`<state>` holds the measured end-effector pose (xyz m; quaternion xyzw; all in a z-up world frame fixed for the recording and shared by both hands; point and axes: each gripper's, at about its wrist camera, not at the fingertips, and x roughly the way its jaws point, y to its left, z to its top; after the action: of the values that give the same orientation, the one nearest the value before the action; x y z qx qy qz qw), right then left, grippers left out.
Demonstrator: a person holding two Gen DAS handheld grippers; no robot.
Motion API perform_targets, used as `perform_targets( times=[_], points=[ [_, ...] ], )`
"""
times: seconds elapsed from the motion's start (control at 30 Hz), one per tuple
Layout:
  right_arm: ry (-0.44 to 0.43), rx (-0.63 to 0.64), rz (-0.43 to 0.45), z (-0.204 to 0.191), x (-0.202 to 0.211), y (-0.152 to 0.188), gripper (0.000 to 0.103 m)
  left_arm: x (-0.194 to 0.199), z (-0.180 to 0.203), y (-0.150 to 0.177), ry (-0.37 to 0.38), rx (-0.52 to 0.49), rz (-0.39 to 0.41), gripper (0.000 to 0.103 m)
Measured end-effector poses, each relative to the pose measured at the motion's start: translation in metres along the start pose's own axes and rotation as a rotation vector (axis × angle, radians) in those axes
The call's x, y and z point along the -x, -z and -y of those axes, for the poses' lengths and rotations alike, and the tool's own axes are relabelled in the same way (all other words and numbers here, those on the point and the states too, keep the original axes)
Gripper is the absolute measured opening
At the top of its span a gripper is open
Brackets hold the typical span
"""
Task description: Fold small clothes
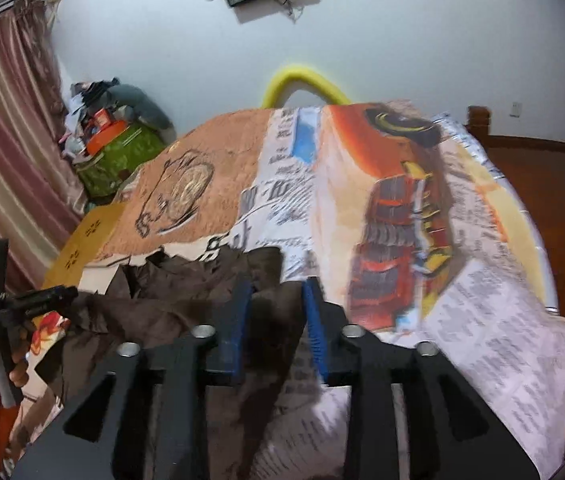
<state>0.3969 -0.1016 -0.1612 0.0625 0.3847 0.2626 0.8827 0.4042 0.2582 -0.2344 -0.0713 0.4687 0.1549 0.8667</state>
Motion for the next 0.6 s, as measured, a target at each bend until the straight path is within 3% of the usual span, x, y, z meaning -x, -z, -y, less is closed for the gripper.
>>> perform_targets(
  times=[0.2,0.43,0.6],
  points=[
    [-0.016,0.032,0.029,-0.001,0.049,0.005,0.062,0.041,-0.017,0.016,0.013,0.027,0.052,0.081],
    [-0.042,0.079,-0.069,-0.014,0.057,0.053,0.064,0.045,-0.021,0.063,0.05,0.001,-0.058,0.082],
    [-0.082,0.04,-0.161,-0.015,0.043,0.088,0.064,0.034,-0.024,0.088,0.111,0.064,-0.134,0.082]
  ],
)
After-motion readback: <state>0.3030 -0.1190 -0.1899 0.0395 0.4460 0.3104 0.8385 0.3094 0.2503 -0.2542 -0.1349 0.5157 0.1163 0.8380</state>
